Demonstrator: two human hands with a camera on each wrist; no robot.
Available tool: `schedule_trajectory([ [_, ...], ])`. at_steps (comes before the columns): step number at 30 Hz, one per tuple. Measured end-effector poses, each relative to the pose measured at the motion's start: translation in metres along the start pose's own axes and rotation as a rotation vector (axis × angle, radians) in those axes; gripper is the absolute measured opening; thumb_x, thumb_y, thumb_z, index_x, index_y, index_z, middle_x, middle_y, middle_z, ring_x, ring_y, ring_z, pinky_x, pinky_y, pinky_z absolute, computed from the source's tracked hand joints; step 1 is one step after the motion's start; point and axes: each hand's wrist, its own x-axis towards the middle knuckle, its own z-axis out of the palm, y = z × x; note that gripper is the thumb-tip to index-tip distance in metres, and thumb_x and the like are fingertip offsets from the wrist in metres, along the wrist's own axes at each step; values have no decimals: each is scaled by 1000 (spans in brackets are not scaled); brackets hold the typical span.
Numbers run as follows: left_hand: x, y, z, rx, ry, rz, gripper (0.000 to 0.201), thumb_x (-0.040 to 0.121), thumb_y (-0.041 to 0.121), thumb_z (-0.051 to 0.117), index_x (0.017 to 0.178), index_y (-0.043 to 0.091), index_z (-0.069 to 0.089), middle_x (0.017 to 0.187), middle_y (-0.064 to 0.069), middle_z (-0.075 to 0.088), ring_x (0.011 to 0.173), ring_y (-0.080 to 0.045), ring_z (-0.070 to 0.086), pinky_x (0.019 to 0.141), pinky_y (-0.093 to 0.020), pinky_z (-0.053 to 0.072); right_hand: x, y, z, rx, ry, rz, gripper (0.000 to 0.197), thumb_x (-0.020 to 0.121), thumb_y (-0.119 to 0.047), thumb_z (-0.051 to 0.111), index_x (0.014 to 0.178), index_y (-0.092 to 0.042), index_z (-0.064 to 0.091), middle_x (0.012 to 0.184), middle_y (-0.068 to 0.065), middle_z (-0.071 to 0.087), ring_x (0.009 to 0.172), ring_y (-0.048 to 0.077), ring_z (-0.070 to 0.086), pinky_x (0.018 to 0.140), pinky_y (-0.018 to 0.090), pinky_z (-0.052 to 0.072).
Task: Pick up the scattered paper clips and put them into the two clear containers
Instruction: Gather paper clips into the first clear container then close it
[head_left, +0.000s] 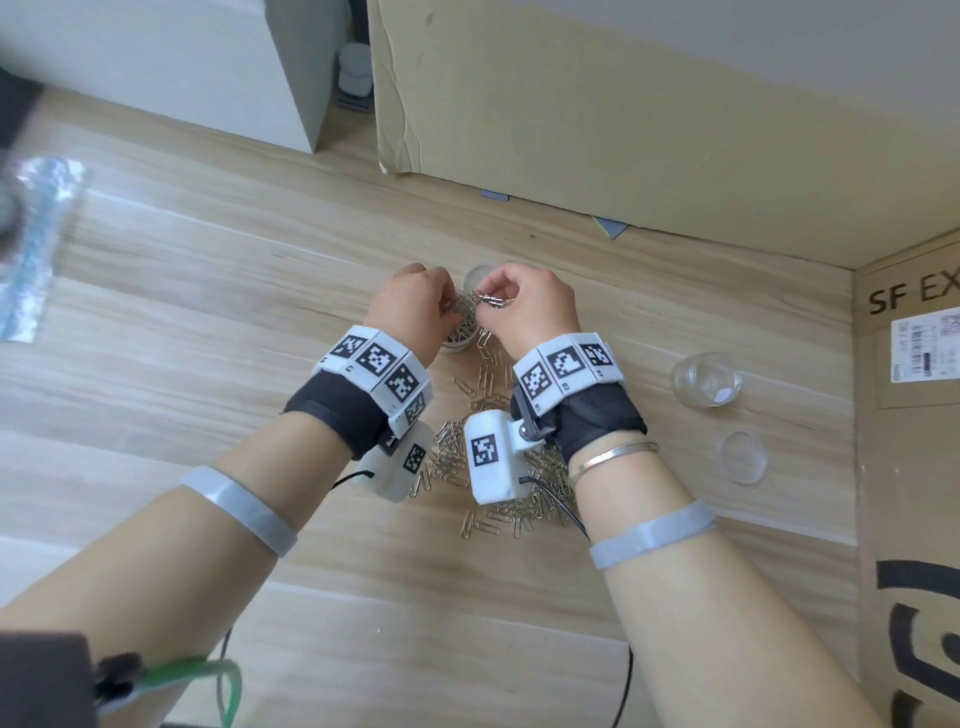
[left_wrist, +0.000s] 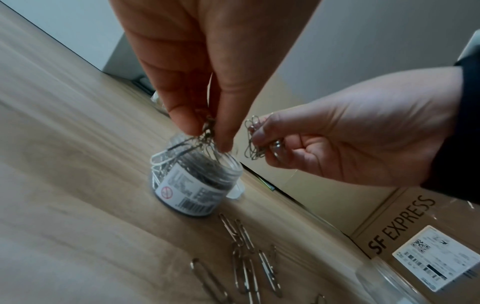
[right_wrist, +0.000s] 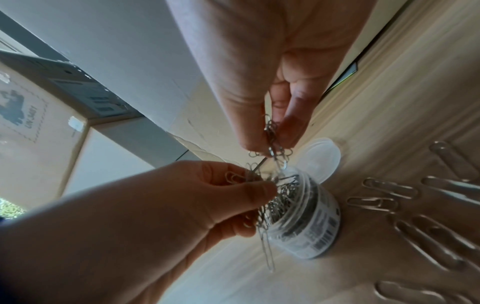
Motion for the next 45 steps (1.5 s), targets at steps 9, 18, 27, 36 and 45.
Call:
schedule_trajectory([
  [9,-1,-1,-7,-104,-48,-23,39,83,8,64,121,10,58,112,-7,69,101,-23,64,89,-28,46,4,-4,2,9,-21,-4,12,75,-10,67,85,-16,71,79,-2,67,73,12,58,71,23,47],
  [18,-1,-15,-10,-409,54,-95,29,80,-10,48,101,5,62,100,-14,70,90,-31,67,86,-45,55,8,-9,18,-15,-45,-43,12,77,-14,68,86,-20,72,85,-1,69,80,14,62,75,20,48],
  [27,-5,-27,-5,-175,55,-83,30,87,2,52,115,10,58,119,-11,59,100,-26,59,81,-25,38,8,-8,24,-30,-28,-83,20,78,-24,72,97,-19,71,97,0,70,85,12,60,84,24,48],
  [36,-9,-22,3,-175,-33,-92,52,74,32,74,118,15,52,118,-9,57,94,-25,62,83,-33,47,6,2,12,174,-11,14,26,93,-3,45,101,-11,69,96,8,74,74,19,71,74,28,60],
  [45,-1,-13,9,-129,32,-137,26,90,24,55,111,11,49,115,-12,56,96,-30,58,74,-31,39,5,19,11,-58,-1,-44,12,81,-17,69,93,-19,70,90,-3,72,74,8,55,79,26,50],
])
